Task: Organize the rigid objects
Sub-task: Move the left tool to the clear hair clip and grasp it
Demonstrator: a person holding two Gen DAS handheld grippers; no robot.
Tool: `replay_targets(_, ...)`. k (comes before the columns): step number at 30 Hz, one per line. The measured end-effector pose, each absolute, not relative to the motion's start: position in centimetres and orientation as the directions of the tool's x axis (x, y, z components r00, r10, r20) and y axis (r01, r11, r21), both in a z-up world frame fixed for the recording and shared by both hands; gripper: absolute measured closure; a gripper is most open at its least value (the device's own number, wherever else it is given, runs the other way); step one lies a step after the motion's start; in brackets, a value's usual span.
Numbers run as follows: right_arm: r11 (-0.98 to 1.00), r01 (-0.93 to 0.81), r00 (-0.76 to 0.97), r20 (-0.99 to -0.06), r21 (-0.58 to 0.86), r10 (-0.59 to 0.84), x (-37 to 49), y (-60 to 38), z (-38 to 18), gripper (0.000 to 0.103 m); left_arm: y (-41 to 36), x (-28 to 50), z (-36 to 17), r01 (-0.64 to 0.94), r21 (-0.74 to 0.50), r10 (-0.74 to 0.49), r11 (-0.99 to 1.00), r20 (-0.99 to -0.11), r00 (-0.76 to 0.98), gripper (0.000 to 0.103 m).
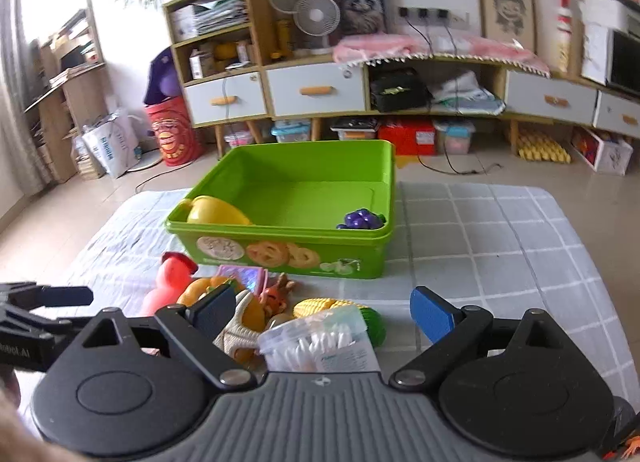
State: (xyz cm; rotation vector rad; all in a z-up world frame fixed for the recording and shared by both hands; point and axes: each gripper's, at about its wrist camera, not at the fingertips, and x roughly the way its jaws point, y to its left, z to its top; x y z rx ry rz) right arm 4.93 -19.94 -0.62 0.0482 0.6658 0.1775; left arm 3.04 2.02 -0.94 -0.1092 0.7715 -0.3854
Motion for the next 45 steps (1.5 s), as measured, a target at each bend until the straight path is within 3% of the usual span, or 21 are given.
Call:
replay_targets(15,0.978,-0.200,0.746,-0.637,0.064,0.194,3.7,-20.0,-2.6,0.019,-0.8,0.1,-2.0,0.512,-0.208,-0.517,0.833,-0.622,0.588,0.002)
replay_targets(28,0.967,-0.221,0.665,-0.707,0.124,0.242,4.2,-20.1,-4.4,0.019,-2.4,0.4,-5.5,0.533,-0.156,-0.480,0.832,-0.686,0.547,0.003)
replay_targets(45,0.977,-0.189,0.605,-0.771,0.103,0.198,4.6,-20.3,-5.8,0.019,-2.3,2.2,-7.4,0.463,-0.133,-0.403,0.877,-0.727,0.555,0.010)
